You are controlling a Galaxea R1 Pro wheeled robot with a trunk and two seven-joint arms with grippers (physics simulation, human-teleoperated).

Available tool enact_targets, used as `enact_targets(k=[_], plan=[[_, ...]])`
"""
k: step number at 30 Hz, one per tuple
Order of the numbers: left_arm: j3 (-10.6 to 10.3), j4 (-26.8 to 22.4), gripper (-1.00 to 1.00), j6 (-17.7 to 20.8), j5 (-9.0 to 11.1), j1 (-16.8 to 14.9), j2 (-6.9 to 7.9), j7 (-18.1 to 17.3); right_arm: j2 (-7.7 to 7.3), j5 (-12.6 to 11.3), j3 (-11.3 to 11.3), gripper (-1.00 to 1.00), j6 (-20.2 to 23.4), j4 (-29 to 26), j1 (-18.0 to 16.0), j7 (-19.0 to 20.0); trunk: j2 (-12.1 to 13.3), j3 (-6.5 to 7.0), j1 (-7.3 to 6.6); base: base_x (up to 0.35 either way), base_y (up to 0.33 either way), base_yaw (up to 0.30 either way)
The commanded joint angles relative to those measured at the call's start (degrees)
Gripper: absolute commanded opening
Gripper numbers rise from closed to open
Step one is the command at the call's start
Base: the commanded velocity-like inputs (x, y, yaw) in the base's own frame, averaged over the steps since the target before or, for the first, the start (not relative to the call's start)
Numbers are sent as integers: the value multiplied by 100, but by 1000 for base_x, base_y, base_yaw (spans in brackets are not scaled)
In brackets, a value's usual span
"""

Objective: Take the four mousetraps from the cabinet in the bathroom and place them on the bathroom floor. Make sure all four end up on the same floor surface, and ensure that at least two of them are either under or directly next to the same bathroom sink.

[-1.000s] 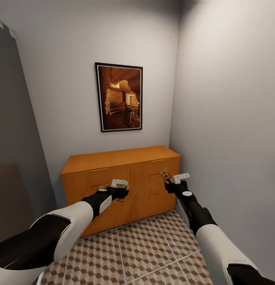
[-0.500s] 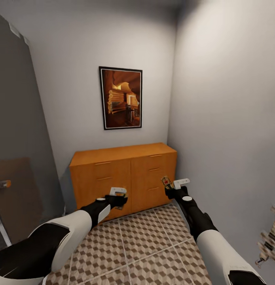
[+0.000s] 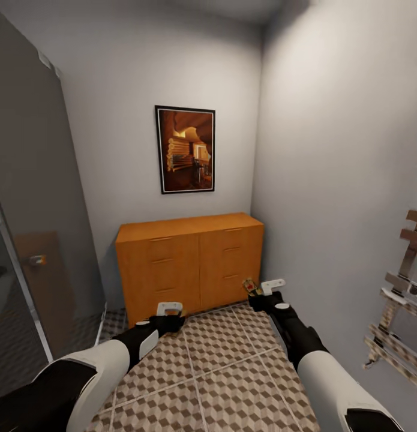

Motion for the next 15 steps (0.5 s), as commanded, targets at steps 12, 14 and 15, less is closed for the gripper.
enact_targets(k=[12, 14, 15], plan=[[-58, -4, -100, -14, 514, 232, 113, -16, -8, 53, -29, -100, -12, 652, -3, 216, -5, -7, -4, -346, 0, 0], [-60, -5, -100, -11, 520, 235, 116, -13, -1, 53, -29, -100, -12, 662, -2, 226, -5, -7, -4, -347, 0, 0], [-60, -5, -100, -10, 522, 236, 117, -13, 3, 53, -29, -100, -12, 666, -3, 227, -5, -7, -4, -347, 0, 0]])
